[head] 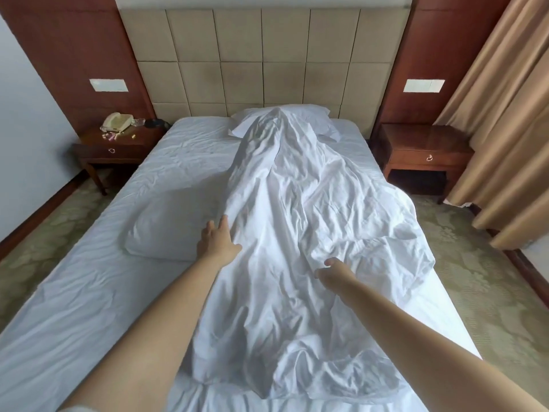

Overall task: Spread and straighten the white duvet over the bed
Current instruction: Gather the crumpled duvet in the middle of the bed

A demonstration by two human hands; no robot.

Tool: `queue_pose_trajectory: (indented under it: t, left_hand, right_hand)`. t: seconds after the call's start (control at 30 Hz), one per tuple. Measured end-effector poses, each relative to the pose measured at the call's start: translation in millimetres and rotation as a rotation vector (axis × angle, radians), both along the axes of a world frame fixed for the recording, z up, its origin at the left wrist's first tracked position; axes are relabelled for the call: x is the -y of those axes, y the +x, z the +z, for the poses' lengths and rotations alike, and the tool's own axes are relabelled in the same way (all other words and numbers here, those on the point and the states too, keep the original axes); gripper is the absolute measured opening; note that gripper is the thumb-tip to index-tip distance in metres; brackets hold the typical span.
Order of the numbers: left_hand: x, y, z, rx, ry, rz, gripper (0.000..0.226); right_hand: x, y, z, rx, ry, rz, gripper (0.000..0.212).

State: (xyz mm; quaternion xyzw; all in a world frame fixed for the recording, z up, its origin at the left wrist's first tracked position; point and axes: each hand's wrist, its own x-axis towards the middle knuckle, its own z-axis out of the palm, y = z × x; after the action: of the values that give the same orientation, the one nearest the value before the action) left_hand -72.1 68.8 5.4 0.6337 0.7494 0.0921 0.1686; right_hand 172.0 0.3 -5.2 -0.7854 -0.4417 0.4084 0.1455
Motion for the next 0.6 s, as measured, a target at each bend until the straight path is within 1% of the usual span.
queue_pose_trajectory:
  t: [0.1,0.2,0.23,0.27,0.3,0.33,0.37,0.4,0.43,0.47,0.5,0.53,0.6]
  left_hand:
    - [-33,-8,-13,0.191,-0.051,0.058,0.104]
    - [-58,-7,-22,0.412,-0.099,0.121,0.111]
    - [-64,-6,-25,0.453,-0.103,0.142,0.108]
    - [-69,-5,-29,0.483,-0.101,0.160,0.099]
    - [-73,-3,-34,0.506,-0.093,0.157,0.083]
    - [-75,2,-37,0.515,-0.079,0.124,0.059]
    - [-72,11,-36,0.512,-0.066,0.054,0.037]
    - [-65,22,-33,0.497,-0.064,-0.053,0.022]
    - [-54,35,-28,0.473,-0.081,-0.187,0.012]
    - [-37,50,-21,0.449,-0.116,-0.337,0.011]
    - [-16,66,-15,0.417,-0.155,-0.484,0.019]
    - [7,80,-11,0.367,-0.191,-0.621,0.021]
    - [59,99,-14,0.263,-0.242,-0.820,0.021]
  right_hand:
    - [1,-3,-9,0.012,-0.002,-0.013,0.055]
    - [5,-8,-21,-0.038,0.011,-0.057,0.052]
    - [7,-10,-23,-0.053,0.018,-0.061,0.051]
    - [8,-12,-25,-0.064,0.031,-0.059,0.050]
    - [7,-14,-24,-0.070,0.051,-0.054,0.049]
    - [5,-16,-22,-0.063,0.079,-0.047,0.049]
    - [1,-18,-19,-0.052,0.118,-0.042,0.048]
    - [-4,-20,-15,-0.040,0.163,-0.041,0.047]
    - [-9,-22,-12,-0.034,0.212,-0.051,0.046]
    - [-13,-24,-7,-0.037,0.265,-0.067,0.044]
    - [-15,-28,-2,-0.054,0.326,-0.093,0.043]
    - [-16,-32,2,-0.084,0.399,-0.134,0.043]
    - [-15,-34,11,-0.151,0.526,-0.221,0.048]
